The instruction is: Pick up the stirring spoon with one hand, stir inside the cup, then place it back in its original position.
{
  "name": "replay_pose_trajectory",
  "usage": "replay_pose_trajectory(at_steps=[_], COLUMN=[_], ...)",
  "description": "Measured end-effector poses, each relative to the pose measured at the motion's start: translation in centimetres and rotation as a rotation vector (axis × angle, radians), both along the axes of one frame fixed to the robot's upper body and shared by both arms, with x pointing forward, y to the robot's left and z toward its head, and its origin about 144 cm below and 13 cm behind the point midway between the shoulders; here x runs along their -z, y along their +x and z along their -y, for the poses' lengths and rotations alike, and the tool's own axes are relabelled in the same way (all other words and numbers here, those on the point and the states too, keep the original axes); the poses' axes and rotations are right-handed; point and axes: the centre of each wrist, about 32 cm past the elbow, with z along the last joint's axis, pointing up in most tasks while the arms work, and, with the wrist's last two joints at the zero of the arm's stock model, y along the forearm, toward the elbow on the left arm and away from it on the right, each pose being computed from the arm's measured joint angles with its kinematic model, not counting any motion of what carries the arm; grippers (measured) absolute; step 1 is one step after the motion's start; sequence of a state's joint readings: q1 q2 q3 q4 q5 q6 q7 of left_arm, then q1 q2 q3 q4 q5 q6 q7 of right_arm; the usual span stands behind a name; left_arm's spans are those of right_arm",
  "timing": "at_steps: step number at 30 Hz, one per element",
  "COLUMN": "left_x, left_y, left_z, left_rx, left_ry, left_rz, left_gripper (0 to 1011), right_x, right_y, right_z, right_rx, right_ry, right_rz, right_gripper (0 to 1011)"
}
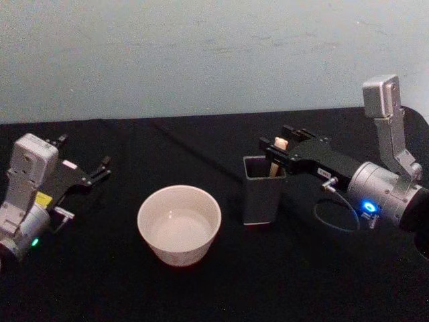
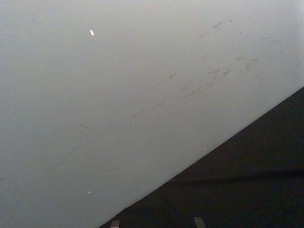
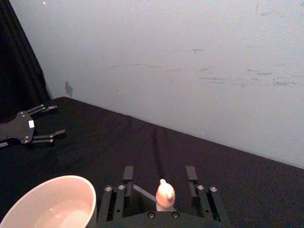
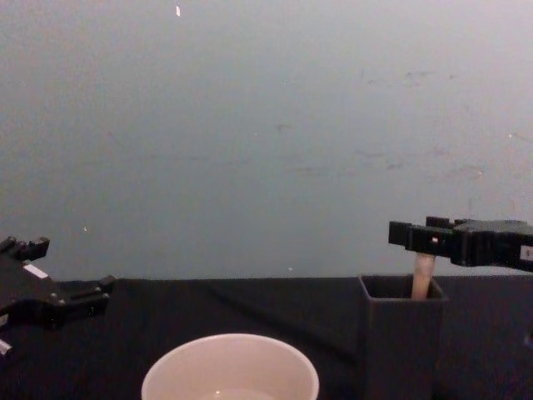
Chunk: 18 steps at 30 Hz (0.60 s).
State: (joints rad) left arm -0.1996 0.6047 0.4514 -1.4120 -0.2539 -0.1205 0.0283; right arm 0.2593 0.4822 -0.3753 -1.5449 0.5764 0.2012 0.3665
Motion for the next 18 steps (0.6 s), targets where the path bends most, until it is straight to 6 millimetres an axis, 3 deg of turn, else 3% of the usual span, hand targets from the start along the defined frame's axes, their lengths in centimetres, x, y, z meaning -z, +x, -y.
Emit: replay_pose_trajectory(at_steps=[4, 11, 18], left_x=[0.00, 0.00, 0.00], left_y=[0.00, 0.00, 0.00], left_z=[0.00, 0.00, 0.00], left_rx=[0.000, 0.000, 0.000], left_ry=[0.000, 0.000, 0.000], left_rz=[0.000, 0.000, 0.000], left_gripper=[1001, 1001, 1001], right_x=[0.00, -0.02, -0.70], right_y=[0.00, -0.05, -0.10], right_z=[0.00, 0.00, -0.03], right_rx=[0.000, 0.001, 0.038], right_ry=[0.000, 0.002, 0.030], right_rz=[0.000, 0.010, 0.081], right_gripper=[780, 964, 1000])
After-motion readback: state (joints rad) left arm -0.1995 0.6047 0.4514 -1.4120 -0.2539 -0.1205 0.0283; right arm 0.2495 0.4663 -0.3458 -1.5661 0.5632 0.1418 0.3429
